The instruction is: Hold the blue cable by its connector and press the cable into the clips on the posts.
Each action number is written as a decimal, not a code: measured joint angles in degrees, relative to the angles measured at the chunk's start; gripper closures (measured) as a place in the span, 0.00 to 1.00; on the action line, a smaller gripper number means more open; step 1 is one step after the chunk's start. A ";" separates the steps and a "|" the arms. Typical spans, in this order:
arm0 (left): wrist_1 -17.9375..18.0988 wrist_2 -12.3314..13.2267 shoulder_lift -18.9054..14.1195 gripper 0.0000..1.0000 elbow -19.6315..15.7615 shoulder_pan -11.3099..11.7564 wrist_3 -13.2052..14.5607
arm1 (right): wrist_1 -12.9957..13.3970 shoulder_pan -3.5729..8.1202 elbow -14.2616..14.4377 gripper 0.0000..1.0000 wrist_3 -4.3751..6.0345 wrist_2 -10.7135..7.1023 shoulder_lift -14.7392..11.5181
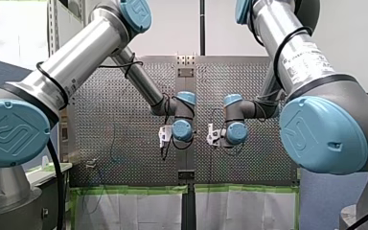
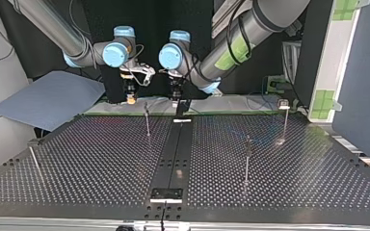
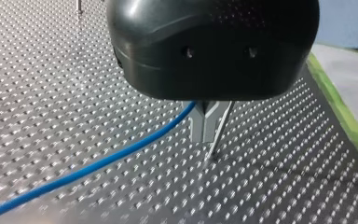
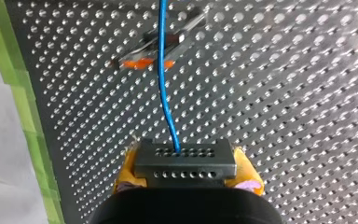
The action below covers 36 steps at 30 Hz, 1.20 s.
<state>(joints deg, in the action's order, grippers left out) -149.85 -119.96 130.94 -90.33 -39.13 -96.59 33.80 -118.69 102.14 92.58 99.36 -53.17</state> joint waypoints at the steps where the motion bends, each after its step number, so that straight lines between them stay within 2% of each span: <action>1: 0.40 0.01 0.41 1.00 0.00 -0.32 -0.31 | 0.41 0.20 0.22 1.00 -0.03 -0.11 0.12; 8: 3.93 0.02 3.93 1.00 0.00 -1.97 -1.73 | 3.49 1.92 1.40 1.00 -0.11 -1.92 0.58; 15: 6.53 -0.24 6.69 1.00 0.20 -3.25 -3.38 | 6.91 3.67 1.85 1.00 -0.15 -5.67 1.43; 24: 7.09 -2.21 7.80 1.00 3.67 -4.94 -4.72 | 9.04 5.29 1.88 1.00 -0.59 -10.74 4.80; 34: 4.89 -2.97 11.18 1.00 8.34 -5.40 -5.53 | 11.00 6.28 1.88 1.00 -1.62 -16.02 5.12; 36: 4.69 -3.11 11.90 1.00 8.94 -5.25 -5.58 | 11.07 6.62 1.89 1.00 -2.10 -17.05 5.13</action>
<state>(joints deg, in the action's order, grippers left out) -145.16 -123.06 142.84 -81.39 -44.39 -102.17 44.87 -112.08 104.03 90.48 82.31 -48.04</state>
